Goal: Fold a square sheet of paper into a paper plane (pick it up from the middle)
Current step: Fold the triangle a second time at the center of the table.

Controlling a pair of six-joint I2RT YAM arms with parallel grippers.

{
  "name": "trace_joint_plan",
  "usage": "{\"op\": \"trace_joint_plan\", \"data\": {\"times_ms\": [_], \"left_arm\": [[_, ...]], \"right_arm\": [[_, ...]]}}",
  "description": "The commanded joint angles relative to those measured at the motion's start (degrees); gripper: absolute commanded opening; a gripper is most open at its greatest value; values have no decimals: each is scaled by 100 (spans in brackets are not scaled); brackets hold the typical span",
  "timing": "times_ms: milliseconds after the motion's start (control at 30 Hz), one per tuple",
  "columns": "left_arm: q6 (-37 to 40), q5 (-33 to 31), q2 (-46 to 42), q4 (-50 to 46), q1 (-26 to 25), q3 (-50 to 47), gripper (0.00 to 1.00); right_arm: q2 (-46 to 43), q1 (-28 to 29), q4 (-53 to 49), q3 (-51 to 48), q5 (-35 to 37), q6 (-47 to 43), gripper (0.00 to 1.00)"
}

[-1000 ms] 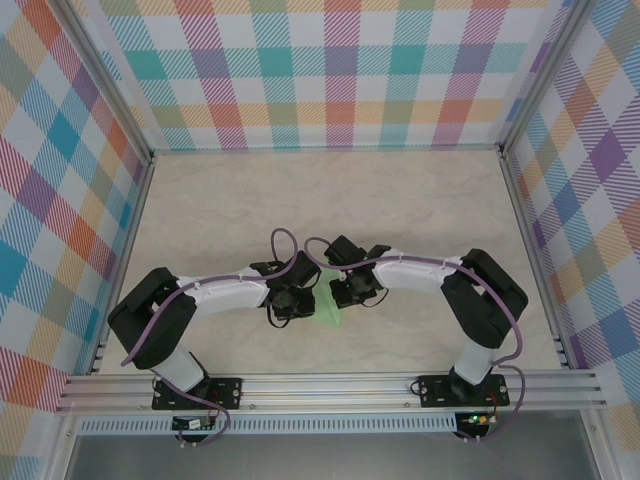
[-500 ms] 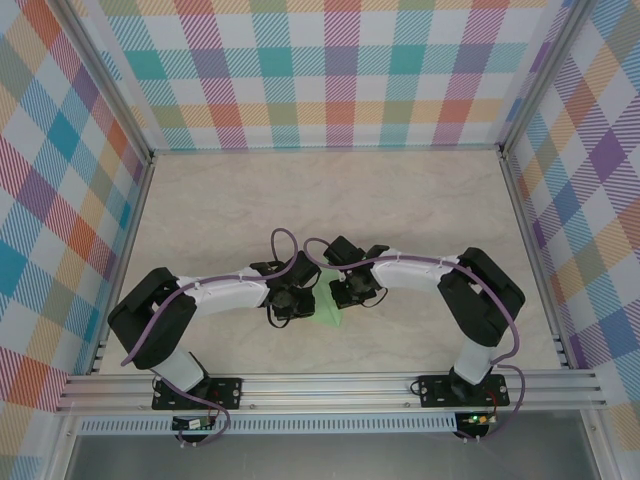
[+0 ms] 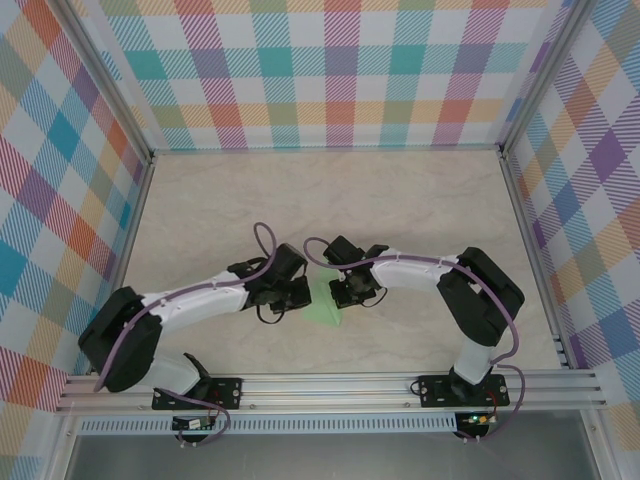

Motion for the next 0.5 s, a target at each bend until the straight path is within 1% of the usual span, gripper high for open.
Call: {"op": "trace_joint_plan", "data": {"times_ms": [0, 67, 167, 367, 467], "left_arm": [[-512, 645, -343, 1069, 380, -486, 0], [-726, 998, -282, 1648, 538, -690, 0], [-994, 1364, -23, 2416, 613, -864, 0], [-1340, 1706, 495, 3394, 613, -918, 0], [-1353, 1748, 697, 3498, 606, -877, 0]], "right_arm": [[118, -24, 16, -86, 25, 107, 11], [129, -28, 20, -87, 28, 114, 11], [140, -28, 30, -78, 15, 115, 11], [195, -27, 18, -77, 50, 140, 11], [207, -28, 45, -112, 50, 148, 11]]}}
